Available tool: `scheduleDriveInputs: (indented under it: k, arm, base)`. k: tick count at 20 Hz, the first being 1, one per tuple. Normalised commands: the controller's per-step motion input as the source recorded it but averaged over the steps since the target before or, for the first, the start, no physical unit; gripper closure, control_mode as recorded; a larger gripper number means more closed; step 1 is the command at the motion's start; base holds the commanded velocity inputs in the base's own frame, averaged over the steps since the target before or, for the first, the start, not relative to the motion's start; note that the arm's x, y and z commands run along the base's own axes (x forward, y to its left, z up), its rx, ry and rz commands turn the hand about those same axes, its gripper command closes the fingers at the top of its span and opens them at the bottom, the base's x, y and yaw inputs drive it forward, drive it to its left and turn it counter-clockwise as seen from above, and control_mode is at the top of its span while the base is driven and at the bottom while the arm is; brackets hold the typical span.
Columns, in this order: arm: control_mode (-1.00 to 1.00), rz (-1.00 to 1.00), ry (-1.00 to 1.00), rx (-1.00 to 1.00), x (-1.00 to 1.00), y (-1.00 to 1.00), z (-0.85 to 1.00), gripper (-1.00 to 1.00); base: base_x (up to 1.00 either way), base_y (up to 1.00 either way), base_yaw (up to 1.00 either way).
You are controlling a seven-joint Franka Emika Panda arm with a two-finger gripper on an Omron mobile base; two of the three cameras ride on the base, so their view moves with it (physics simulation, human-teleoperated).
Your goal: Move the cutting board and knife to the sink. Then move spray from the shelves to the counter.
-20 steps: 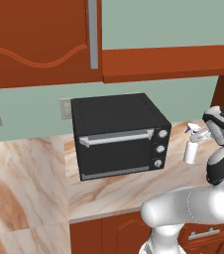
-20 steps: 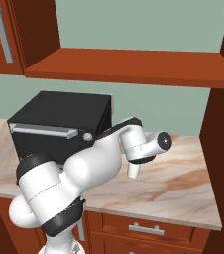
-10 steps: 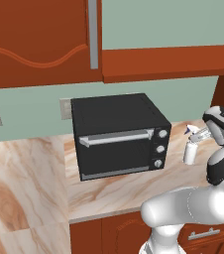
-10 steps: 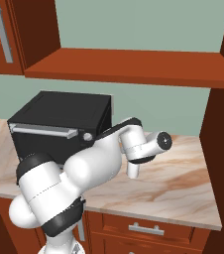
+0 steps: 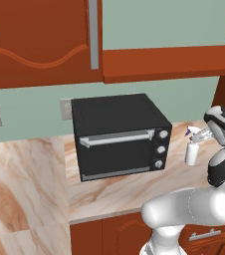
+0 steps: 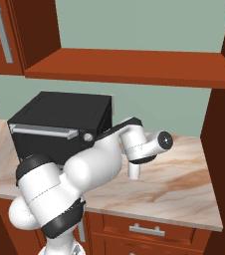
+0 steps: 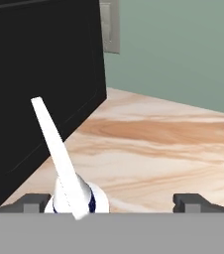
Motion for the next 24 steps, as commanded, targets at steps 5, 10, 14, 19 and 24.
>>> scheduleDriveInputs:
  k: [5,10,14,19,24]
  arm:
    - [-1.0,0.0,0.0,-0.04,-0.07,0.0,0.0,-1.0]
    - [-1.0,0.0,0.0,-0.02,-0.23,-0.01,0.0,-1.0]
    - [-1.0,0.0,0.0,0.0,-0.29,-0.06,0.0,-1.0]
    - [-1.0,0.0,0.0,0.0,-0.22,-0.02,0.0,-1.0]
    - [-1.0,0.0,0.0,0.0,-0.26,-0.1,0.11,-1.0]
  base:
    - [0.0,0.0,0.0]
    - [0.0,0.0,0.0]
    - [0.0,0.0,0.0]
    - [0.0,0.0,0.0]
    - [0.0,0.0,0.0]
